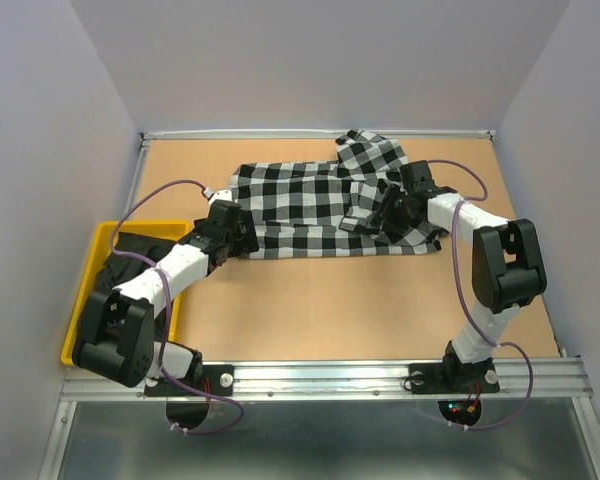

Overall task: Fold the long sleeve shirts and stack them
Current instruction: Fold the shirt

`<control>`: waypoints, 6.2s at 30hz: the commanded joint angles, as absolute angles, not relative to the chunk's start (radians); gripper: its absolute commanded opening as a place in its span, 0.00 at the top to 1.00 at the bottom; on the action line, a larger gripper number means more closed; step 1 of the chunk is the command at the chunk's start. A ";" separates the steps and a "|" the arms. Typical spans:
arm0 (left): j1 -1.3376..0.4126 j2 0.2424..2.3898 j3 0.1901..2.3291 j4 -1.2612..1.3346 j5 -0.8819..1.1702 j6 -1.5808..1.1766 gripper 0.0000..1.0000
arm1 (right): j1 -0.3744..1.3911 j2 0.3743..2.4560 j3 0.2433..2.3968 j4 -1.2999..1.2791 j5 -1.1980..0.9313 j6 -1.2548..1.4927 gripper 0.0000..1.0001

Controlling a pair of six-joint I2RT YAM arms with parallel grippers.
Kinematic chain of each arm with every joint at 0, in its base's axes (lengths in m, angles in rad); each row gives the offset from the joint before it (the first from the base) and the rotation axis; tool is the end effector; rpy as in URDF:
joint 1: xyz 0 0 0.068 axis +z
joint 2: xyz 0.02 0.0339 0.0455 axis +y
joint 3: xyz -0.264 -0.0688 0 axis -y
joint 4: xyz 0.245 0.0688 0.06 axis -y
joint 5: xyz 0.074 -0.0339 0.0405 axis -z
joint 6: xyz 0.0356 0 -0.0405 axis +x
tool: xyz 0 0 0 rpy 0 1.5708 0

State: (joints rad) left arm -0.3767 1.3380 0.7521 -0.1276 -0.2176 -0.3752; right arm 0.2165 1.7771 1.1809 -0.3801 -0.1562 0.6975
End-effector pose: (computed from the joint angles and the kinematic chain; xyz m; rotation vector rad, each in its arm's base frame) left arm 0.2619 -0.0954 0.2137 -0.1114 2.2657 -0.1499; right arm 0.3618 0.0852 0.1935 0.5639 2.5632 0.5389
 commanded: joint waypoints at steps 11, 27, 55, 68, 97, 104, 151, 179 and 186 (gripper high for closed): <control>-0.374 1.327 0.773 -0.130 -0.241 -0.380 0.01 | 0.218 1.784 1.241 -0.324 -0.244 0.698 0.67; -0.374 1.321 0.773 -0.132 -0.242 -0.380 0.01 | 0.219 1.847 1.229 -0.272 -0.225 0.698 0.81; -0.374 1.255 0.762 -0.098 -0.225 -0.388 0.01 | 0.506 1.835 1.482 -0.117 -0.330 0.939 1.00; -0.374 1.236 0.761 -0.086 -0.222 -0.387 0.01 | 0.584 1.868 1.460 -0.049 -0.356 0.974 0.99; -0.440 1.283 0.838 0.258 -0.170 -0.274 0.06 | 0.583 1.861 1.491 -0.048 -0.330 0.936 0.99; -0.420 1.181 0.804 0.056 -0.304 -0.481 0.06 | 0.583 1.966 1.655 -0.046 -0.238 0.945 1.00; -0.414 1.206 0.770 -0.084 -0.155 -0.719 0.09 | 0.704 1.717 1.215 -0.040 -0.049 0.664 0.28; -0.414 1.687 1.040 -0.031 -0.055 -0.698 0.57 | 0.218 1.522 1.011 -0.121 -0.121 0.588 0.31; -0.414 1.700 1.055 -0.032 -0.052 -0.681 0.85 | 0.210 1.528 1.020 -0.121 -0.124 0.574 0.31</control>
State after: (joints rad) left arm -0.4171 1.7046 1.0134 -0.0422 -0.0563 -0.7029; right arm 0.2214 1.5440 1.0313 -0.1326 -0.1177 0.5980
